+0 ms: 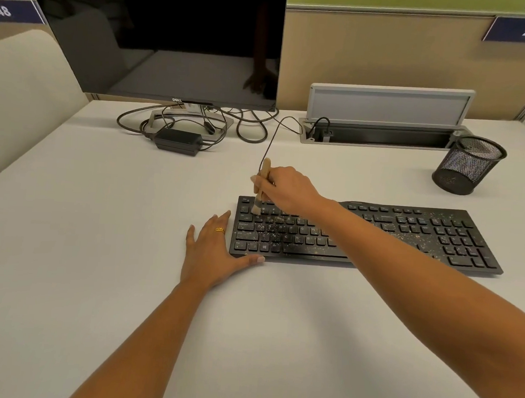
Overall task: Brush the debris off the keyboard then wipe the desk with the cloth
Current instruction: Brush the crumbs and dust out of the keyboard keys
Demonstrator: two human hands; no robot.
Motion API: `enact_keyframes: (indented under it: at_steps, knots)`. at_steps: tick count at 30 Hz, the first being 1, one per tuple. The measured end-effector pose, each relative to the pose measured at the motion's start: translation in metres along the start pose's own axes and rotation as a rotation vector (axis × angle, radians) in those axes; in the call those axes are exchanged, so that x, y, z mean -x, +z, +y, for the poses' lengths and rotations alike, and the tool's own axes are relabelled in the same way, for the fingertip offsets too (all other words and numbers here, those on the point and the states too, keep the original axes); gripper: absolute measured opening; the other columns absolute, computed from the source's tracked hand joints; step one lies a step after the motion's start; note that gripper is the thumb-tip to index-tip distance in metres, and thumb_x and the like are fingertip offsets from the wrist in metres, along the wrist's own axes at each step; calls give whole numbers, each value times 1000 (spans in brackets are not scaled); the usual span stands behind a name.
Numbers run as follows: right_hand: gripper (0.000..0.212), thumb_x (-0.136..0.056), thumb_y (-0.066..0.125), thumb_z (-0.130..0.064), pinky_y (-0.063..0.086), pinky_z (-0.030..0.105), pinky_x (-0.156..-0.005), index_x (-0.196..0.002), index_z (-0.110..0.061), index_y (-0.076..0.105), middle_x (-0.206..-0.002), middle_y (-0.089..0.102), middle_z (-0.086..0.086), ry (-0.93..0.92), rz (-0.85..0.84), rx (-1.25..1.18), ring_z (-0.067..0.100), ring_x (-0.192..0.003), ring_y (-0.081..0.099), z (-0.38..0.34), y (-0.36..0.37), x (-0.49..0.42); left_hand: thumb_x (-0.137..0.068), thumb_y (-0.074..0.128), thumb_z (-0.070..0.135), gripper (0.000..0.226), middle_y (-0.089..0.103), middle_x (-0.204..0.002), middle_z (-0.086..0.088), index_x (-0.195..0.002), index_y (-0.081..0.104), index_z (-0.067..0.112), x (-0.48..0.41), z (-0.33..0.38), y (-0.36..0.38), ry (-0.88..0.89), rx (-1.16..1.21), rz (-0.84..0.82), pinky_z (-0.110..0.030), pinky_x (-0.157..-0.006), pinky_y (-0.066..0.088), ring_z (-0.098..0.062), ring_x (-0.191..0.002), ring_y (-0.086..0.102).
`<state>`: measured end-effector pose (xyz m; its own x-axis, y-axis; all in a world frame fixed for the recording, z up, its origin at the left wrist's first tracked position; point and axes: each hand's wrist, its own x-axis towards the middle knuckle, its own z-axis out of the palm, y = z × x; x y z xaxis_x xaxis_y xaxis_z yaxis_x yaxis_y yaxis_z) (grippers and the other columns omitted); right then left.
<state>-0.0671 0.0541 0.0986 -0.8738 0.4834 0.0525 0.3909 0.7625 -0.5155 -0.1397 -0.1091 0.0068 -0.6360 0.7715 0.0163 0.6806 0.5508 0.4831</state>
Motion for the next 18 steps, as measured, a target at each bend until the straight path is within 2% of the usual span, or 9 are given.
enact_keyframes:
  at_steps: [3,7,12,18]
  knots:
    - [44,-100,33,-41,43,32,-73,-92,-10,65,-93,68,5,-21,-33,108,22,-85,61,3,-3,2,-50,47,86,125,22,-158,3,-152,15,21,0,1,-1,-1,-5,-6,-42,-119,-5,-9,-146,10]
    - [40,-101,31,-37,40,31,-67,-84,-10,56,-84,63,7,-24,-2,287,25,-77,58,5,-10,2,-50,47,86,125,22,-157,3,-152,15,21,0,1,0,0,-2,-2,-42,-119,-5,-9,-146,11]
    - [44,-100,33,-36,49,38,-77,-90,-8,65,-92,70,7,75,122,52,26,-85,63,9,-7,2,-50,46,86,125,22,-157,3,-152,16,21,0,2,-1,2,-3,-1,-42,-119,-4,-9,-146,11]
    - [44,-100,31,-31,51,41,-79,-95,-2,65,-92,68,13,94,50,115,31,-84,63,5,0,3,-51,48,85,123,22,-157,3,-152,15,21,0,1,-1,0,-7,-3,-42,-118,-5,-9,-146,11]
